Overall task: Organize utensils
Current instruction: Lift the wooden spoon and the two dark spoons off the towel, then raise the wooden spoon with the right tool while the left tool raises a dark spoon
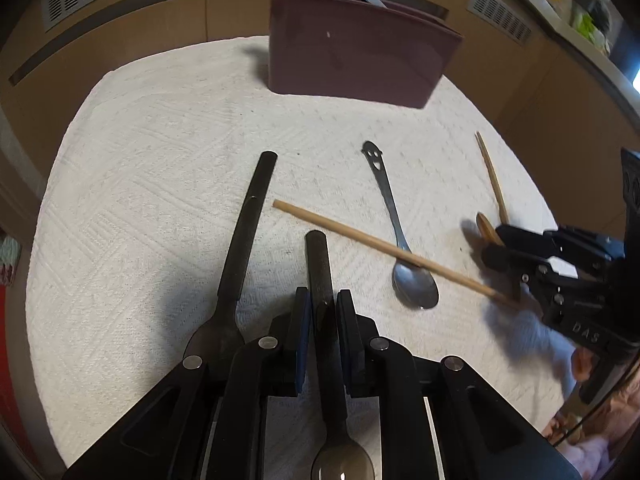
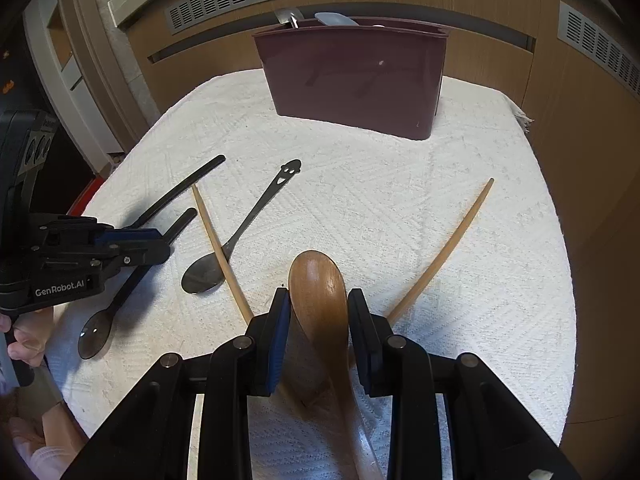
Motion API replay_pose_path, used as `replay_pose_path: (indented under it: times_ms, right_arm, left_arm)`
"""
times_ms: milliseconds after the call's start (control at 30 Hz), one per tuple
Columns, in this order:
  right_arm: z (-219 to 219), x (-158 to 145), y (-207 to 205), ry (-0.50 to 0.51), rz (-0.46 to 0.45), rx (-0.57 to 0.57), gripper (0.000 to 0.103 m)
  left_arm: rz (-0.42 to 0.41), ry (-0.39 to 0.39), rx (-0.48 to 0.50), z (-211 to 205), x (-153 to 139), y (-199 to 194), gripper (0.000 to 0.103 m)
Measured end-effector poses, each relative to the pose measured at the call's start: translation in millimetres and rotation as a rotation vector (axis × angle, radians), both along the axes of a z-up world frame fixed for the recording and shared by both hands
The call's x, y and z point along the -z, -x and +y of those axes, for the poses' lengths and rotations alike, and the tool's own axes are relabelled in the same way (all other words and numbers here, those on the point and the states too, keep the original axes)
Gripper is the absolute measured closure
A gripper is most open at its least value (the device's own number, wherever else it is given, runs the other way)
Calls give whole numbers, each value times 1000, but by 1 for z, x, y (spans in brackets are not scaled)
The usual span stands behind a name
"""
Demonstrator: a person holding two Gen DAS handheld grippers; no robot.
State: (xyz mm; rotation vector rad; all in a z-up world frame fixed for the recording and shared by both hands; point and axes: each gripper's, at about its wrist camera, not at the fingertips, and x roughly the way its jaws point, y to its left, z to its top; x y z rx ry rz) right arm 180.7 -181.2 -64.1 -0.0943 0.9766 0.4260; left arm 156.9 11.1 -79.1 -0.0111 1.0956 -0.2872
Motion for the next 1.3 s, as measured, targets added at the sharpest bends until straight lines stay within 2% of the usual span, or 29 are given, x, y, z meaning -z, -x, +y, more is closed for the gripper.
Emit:
replay_pose_path:
  times_ms: [67,133,200,267,367,400,433,500,633,733,767,800,867,967,1067,1300]
  right_arm:
    - [-1,1,0,4,-3,1,76]
    - [-1,2,1,7,-4,-1,76]
    - [-2,2,0,3,-3,-1,76]
    - [-2,2,-1,-3,-3,1,76]
    - [-1,3,-3,3,-1,-5,75]
    - [-1,3,-4,7,0,-7,73]
    - [0,2,-5,15,1,-11,71]
    - [2,2,-5,35,-5,-20,60]
    - [2,2,-7,38,-1,-31,59]
    - [2,3,-10,29,8,-20,59]
    - [3,3,-9,39,5,-21,64]
    - [5,2,-8,47,2,-23,75]
    - [7,-2,-5,50,-5,-33,75]
    - [6,-19,3,35,-63,-24,75]
    - [0,-46,10,7,-134,5,75]
    - [-7,-82,18,-24,-214,17,76]
  left_arm:
    - [17,6,43,-2,0,0,77]
    - [52,31,73,-4,-1,-3,61]
    - [81,41,70,-6,-2,-8,58]
    - [80,32,66,-9,-2,-11,59]
    - [32,-6,41,-12,-2,-12,79]
    - [20,-5,31,-11,-1,-12,90]
    - [18,7,20,-9,-1,-12,91]
    - [6,33,1,-3,-1,-10,91]
    - [-101,69,-46,4,-17,4,91]
    - [-181,130,-101,12,-34,13,91]
    - [-202,152,-114,15,-40,16,91]
    - [-232,164,-127,16,-47,19,91]
    - [-285,165,-130,17,-61,25,91]
    - [-334,169,-112,16,-78,31,91]
    - [-361,172,-105,14,-88,32,91]
    - [-397,177,-97,12,-104,36,92]
